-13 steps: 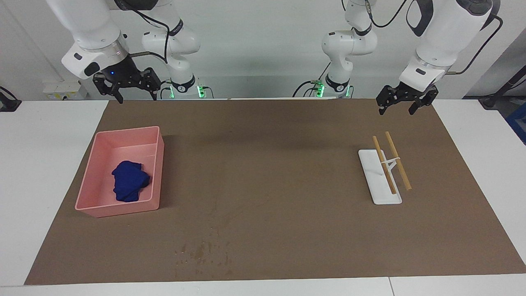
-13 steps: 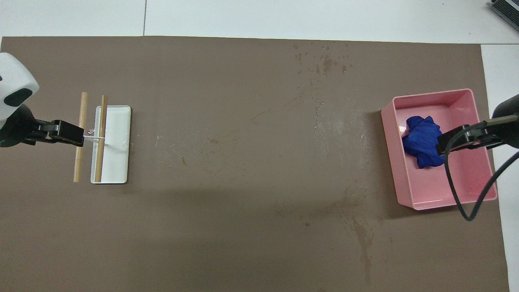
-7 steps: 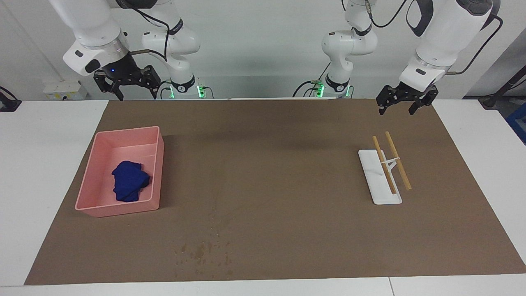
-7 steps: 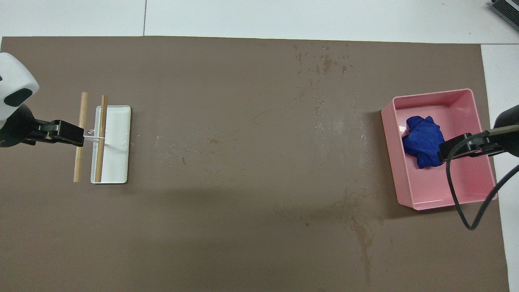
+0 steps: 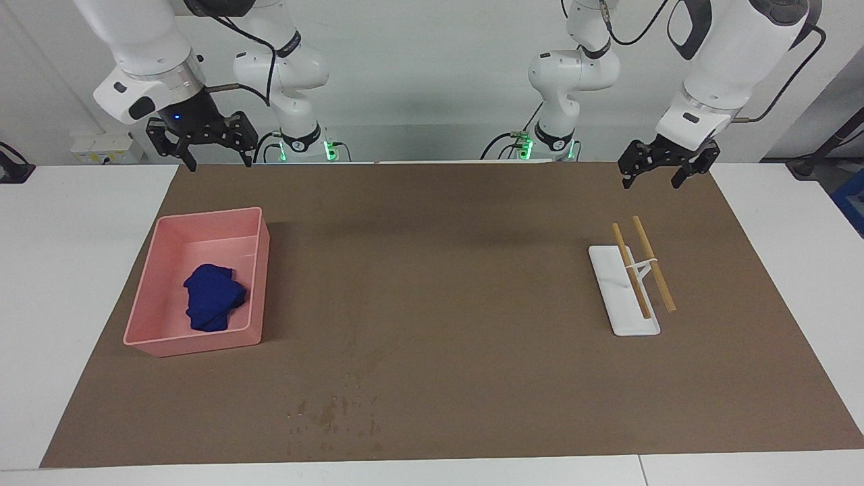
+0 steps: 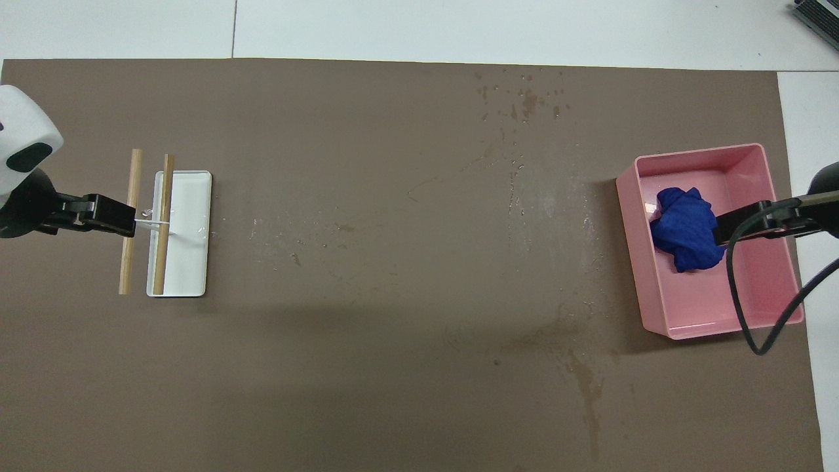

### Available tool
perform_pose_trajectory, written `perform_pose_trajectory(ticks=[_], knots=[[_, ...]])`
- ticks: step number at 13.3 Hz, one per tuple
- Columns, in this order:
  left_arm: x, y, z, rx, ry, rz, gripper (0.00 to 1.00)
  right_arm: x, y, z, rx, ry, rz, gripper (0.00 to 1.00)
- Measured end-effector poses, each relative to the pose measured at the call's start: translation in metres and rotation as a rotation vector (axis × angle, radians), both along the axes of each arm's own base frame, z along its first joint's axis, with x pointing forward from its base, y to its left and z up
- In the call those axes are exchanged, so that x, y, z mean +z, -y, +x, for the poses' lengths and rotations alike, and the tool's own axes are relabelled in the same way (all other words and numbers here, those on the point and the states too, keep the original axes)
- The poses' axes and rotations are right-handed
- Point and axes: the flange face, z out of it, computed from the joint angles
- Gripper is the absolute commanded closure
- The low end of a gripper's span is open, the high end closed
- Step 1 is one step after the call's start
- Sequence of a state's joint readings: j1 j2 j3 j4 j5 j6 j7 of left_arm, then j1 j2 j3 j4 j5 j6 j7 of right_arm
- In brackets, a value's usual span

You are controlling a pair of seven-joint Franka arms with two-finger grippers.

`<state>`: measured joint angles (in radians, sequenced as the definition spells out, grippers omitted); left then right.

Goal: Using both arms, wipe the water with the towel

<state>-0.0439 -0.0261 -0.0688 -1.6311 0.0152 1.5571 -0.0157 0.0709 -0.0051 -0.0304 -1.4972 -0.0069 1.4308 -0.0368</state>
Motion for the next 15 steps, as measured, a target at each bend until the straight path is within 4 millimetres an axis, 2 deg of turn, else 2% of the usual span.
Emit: perform_pose_trajectory(ticks=[6, 15], knots=[[0.0, 0.0, 0.0, 0.0, 0.0, 0.0, 0.0, 0.002, 0.018, 0.007, -0.033, 0.055, 0.001, 0.0], [0.0, 0.0, 0.0, 0.0, 0.0, 0.0, 0.0, 0.002, 0.019, 0.008, -0.034, 0.06, 0.001, 0.0]])
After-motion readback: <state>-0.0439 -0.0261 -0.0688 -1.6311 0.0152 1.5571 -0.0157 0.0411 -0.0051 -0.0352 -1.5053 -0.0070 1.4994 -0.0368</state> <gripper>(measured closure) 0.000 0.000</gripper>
